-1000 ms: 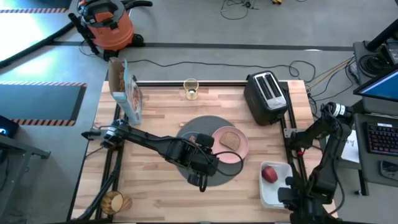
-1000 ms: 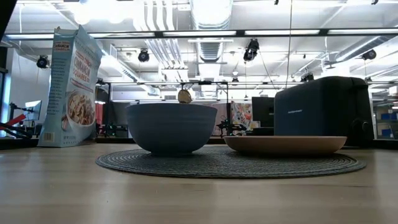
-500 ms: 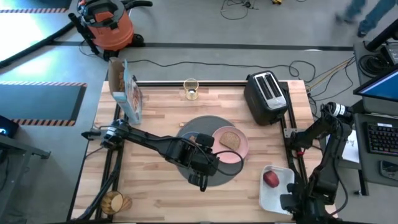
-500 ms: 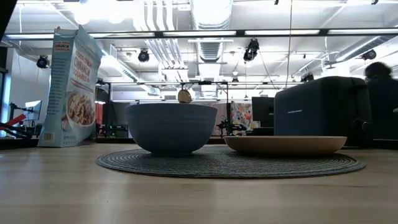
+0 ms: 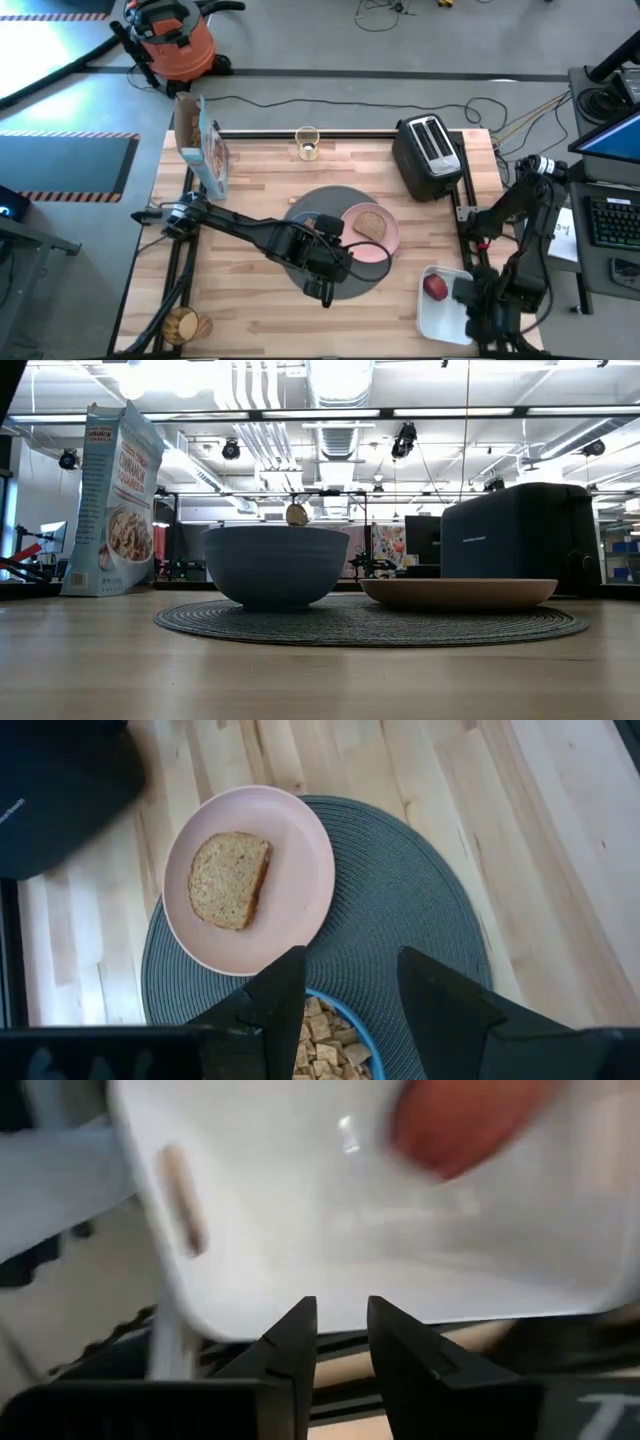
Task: Arrange a breakfast setting
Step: Move the white bin to the bottom right of the table
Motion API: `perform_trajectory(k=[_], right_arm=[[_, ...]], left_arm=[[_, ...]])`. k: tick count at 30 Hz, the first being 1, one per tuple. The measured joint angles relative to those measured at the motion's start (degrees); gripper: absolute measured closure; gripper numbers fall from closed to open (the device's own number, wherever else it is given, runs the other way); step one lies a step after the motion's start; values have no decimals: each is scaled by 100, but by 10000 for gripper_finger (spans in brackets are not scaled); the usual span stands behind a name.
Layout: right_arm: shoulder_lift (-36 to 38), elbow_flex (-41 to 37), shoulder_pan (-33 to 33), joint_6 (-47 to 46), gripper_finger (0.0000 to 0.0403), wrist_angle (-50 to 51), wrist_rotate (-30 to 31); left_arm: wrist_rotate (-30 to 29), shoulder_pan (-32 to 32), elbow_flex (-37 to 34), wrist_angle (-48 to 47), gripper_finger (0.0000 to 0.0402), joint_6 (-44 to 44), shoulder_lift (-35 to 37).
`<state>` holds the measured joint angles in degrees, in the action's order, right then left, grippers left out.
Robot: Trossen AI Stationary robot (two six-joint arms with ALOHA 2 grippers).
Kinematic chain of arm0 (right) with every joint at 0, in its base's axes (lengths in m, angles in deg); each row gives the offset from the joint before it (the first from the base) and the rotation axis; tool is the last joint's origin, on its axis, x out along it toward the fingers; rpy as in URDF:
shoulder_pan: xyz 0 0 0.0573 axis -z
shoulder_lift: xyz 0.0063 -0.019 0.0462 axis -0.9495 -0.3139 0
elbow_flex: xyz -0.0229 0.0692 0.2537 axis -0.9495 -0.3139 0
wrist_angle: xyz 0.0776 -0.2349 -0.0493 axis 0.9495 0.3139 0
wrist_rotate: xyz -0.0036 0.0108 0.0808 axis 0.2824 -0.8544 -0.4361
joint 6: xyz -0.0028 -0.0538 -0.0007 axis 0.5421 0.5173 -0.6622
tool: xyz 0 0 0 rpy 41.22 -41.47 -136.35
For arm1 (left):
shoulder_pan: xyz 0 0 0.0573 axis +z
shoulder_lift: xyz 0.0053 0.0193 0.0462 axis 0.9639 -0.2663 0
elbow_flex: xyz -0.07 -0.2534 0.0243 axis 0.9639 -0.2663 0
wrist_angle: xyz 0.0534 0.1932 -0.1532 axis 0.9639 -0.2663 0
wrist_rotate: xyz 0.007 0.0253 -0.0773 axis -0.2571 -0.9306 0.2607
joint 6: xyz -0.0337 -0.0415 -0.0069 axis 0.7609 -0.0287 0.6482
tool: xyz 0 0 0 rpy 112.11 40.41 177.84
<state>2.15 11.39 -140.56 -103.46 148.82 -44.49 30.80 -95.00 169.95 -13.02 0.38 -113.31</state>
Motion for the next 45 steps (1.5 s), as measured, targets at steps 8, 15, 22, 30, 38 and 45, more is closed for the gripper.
perform_trajectory(k=[8,15,22,30,38,45], right_arm=[[601,-177,573,-358,327,1351,310],[815,-420,1021,83,309,1318,345],[728,-741,1395,334,298,1316,341],[715,-824,1865,1231,298,1294,555],[715,-880,2205,1977,298,775,490],[676,-1114,2289,2331,298,606,486]], left_arm=[[-1,0,0,5,259,620,0],[-1,-22,0,-47,259,1020,0],[1,-65,0,-108,259,1030,0],[1,-74,0,-112,259,1024,0],[1,-74,0,-114,259,1022,0],[1,-74,0,-119,259,1020,0]])
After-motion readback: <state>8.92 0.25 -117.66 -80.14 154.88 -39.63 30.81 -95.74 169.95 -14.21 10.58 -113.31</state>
